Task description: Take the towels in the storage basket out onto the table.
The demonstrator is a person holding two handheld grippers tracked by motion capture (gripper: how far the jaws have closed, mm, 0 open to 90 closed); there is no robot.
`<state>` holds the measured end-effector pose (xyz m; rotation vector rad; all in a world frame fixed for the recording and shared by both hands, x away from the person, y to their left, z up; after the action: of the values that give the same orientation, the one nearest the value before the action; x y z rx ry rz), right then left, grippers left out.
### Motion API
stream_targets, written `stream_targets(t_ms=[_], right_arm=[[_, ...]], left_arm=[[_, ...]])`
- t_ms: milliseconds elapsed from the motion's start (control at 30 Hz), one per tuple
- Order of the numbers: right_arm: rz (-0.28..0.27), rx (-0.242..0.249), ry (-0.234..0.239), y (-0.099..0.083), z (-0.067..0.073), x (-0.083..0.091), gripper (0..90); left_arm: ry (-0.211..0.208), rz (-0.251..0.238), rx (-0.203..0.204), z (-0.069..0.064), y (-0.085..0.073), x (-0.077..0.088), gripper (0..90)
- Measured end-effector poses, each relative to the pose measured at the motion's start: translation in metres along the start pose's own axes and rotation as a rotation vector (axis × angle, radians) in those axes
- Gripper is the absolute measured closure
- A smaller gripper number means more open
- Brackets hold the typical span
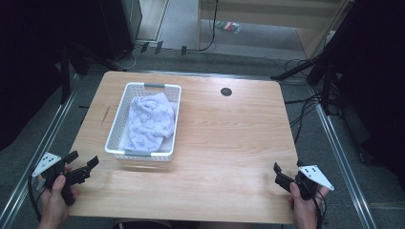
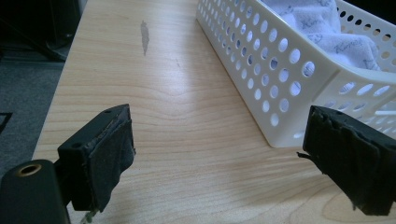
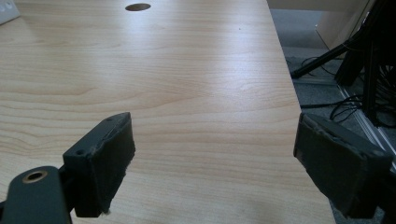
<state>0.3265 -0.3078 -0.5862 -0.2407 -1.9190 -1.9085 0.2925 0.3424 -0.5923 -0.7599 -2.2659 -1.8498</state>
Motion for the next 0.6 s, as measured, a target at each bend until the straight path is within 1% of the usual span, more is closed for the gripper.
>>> stream_targets(t_ms=[267, 300, 400, 433, 500, 533, 567, 600], right_arm=[[0.000, -0.002, -0.003, -0.0001, 0.0000, 0.0006, 12.6], [-0.001, 0.000, -0.003, -0.0001, -0.0001, 0.0006, 12.6], [0.000, -0.001, -0.007, -0.0001, -0.0003, 0.0003, 12.6], [-0.001, 0.000, -0.009, 0.0000, -0.0006, 0.0005, 12.2], [-0.001, 0.000, -0.007, 0.0000, -0.0004, 0.0005, 8.3], [-0.001, 0.000, -0.007, 0.0000, -0.0004, 0.0005, 8.3], [0.000, -0.001, -0.003, -0.0001, -0.0001, 0.0003, 6.5], [0.000, -0.001, -0.003, -0.0001, -0.0001, 0.0003, 6.5]], left_arm=[[0.001, 0.001, -0.012, -0.0012, -0.0003, -0.0001, 9.5], [0.003, 0.007, -0.021, -0.0014, -0.0007, 0.0005, 9.5], [0.007, 0.006, -0.028, -0.0014, 0.0000, 0.0013, 9.5], [-0.002, 0.003, -0.028, -0.0019, 0.0013, 0.0033, 9.5], [-0.004, 0.004, -0.033, -0.0019, 0.0017, 0.0047, 8.7], [-0.002, 0.003, -0.039, -0.0018, 0.0027, 0.0064, 8.7], [-0.008, -0.001, -0.051, -0.0023, 0.0048, 0.0095, 2.8], [-0.008, -0.001, -0.051, -0.0023, 0.0048, 0.0095, 1.0]])
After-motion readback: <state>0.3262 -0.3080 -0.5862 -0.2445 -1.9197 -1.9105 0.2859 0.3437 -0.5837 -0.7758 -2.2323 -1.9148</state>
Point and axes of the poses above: each handheld gripper's, and its own axes: x roughly backward along the jaws, y roughly out of its top, z roughly to its left, the point moved 10 cm from there along -x, roughly forward along the jaws
